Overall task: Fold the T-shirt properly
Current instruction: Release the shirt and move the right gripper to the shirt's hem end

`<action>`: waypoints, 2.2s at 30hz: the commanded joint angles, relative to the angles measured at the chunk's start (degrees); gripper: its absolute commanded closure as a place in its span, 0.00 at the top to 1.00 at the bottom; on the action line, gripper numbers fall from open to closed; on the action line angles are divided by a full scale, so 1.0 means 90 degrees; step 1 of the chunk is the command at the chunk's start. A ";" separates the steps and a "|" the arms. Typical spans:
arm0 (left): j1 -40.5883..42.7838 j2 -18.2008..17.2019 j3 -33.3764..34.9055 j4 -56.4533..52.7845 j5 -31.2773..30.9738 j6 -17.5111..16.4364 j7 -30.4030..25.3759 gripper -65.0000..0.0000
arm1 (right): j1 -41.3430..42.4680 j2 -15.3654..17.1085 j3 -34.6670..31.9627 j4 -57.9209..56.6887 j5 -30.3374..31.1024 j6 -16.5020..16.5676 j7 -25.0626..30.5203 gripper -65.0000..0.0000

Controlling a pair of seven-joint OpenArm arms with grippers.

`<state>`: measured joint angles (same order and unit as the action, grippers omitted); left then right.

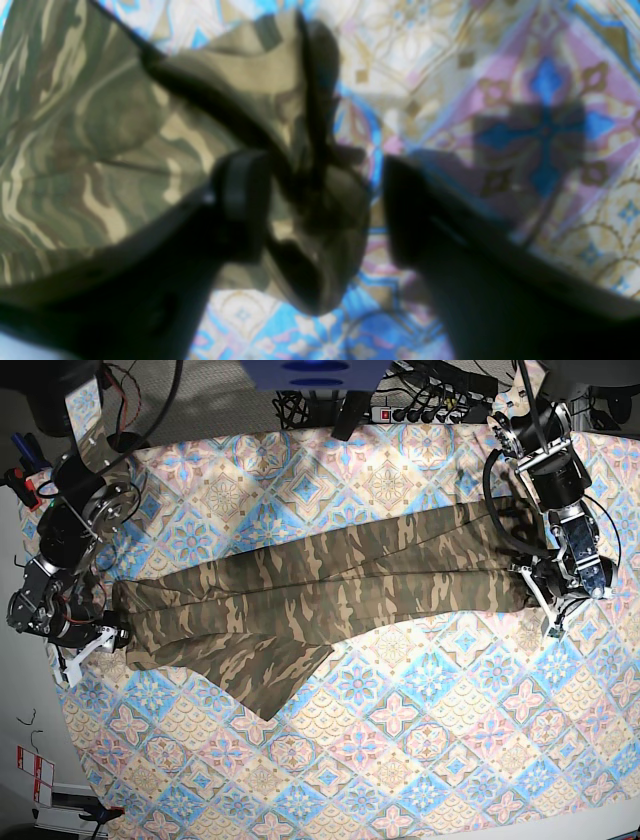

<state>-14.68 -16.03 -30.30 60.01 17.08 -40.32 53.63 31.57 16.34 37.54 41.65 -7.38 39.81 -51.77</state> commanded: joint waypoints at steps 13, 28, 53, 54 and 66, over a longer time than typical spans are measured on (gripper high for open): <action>-0.0142 -0.0070 -0.1160 0.0194 -0.0037 0.0035 -0.0171 0.55 | 0.0189 0.0085 -0.0044 0.1209 0.0072 0.0021 0.0052 0.65; 0.1079 0.0731 -0.1170 0.4004 -0.0418 0.0035 -0.0239 0.57 | 0.0121 -0.0169 -0.2203 0.2234 0.0102 0.0021 0.0052 0.65; 0.1851 0.1063 -0.1170 0.4795 -0.0438 0.0035 -0.0181 0.57 | 0.1732 -0.0726 -0.4684 -0.2366 -0.0133 0.0021 0.3461 0.65; 0.1880 0.1063 -0.1170 0.4805 -0.0438 0.0035 -0.0181 0.57 | 0.1732 -0.0726 -0.4742 -0.2552 -0.0279 0.0021 0.3696 0.65; 0.1978 0.1073 -0.1170 0.4854 -0.0438 0.0035 -0.0181 0.57 | 0.1723 -0.0668 -0.4479 -0.3753 -0.1578 -0.1059 0.5454 0.65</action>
<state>3.81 -5.67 -40.75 102.45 13.43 -40.36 53.10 45.21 10.33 -2.94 7.33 -22.09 29.78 -3.84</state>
